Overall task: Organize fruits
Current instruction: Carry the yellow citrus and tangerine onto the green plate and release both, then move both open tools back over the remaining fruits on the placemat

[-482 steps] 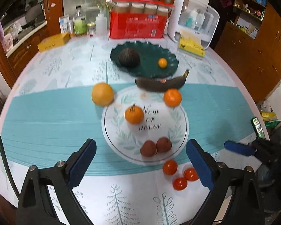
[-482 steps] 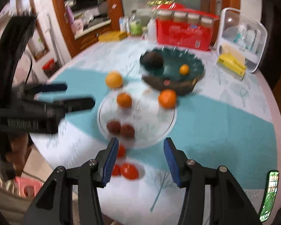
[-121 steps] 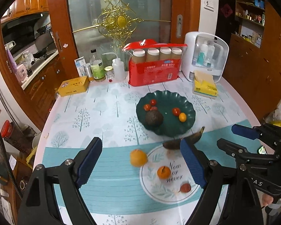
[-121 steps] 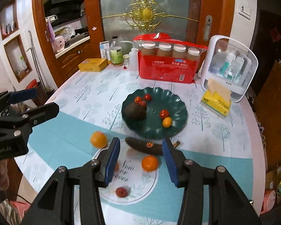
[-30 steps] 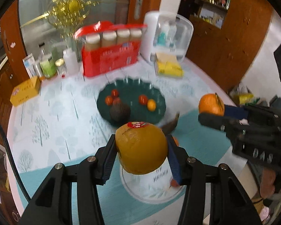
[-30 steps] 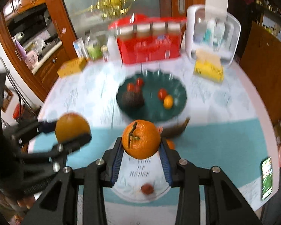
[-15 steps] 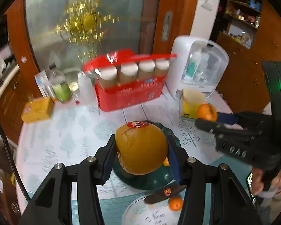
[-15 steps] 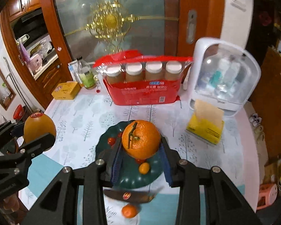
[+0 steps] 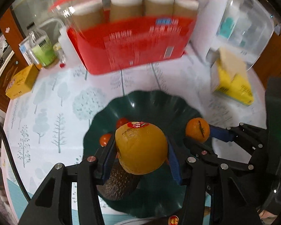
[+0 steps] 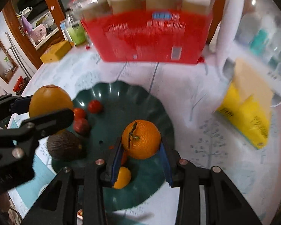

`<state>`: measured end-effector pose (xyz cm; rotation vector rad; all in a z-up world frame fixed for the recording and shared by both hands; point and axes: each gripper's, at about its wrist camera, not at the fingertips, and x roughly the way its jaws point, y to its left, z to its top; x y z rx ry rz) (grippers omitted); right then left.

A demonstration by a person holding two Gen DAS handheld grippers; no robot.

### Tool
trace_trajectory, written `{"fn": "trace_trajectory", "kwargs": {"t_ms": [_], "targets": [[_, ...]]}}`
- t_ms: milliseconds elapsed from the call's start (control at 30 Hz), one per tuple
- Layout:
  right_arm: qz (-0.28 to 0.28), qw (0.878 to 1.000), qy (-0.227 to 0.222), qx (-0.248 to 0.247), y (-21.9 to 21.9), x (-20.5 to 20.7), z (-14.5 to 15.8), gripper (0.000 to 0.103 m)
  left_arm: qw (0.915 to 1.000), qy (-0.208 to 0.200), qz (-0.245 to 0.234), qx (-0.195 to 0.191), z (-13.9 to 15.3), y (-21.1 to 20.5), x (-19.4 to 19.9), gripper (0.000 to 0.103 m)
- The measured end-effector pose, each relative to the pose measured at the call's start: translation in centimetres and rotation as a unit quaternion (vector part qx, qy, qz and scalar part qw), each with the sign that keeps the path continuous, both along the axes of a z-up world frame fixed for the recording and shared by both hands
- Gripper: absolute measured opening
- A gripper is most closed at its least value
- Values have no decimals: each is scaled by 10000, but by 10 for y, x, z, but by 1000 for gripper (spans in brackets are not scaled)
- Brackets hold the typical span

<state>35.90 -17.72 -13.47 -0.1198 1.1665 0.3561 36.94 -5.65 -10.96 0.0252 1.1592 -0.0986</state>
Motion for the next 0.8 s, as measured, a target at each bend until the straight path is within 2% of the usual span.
{"fn": "trace_trajectory", "kwargs": {"t_ms": [100, 267, 333, 400, 500, 600, 800], "targets": [[95, 10000, 22, -10, 4, 2, -15, 39, 9997, 238, 22, 86, -24, -1, 5, 50], [358, 9990, -173, -217, 14, 3, -32, 40, 9992, 369, 13, 157, -44, 3, 11, 51], [404, 9986, -261, -211, 14, 3, -35, 40, 9994, 307, -39, 135, -44, 1, 12, 53], [446, 9984, -290, -167, 13, 4, -36, 41, 9994, 269, -105, 187, -43, -2, 14, 69], [509, 9983, -270, -48, 10, 6, -35, 47, 9993, 113, -251, 267, -36, -7, 15, 82], [607, 9977, -307, -34, 8, 4, -33, 49, 9990, 30, -367, 265, -30, -10, 15, 82], [582, 9975, -390, 66, 2, 1, -21, 51, 9995, 15, -306, 100, -21, -7, 15, 82]]}}
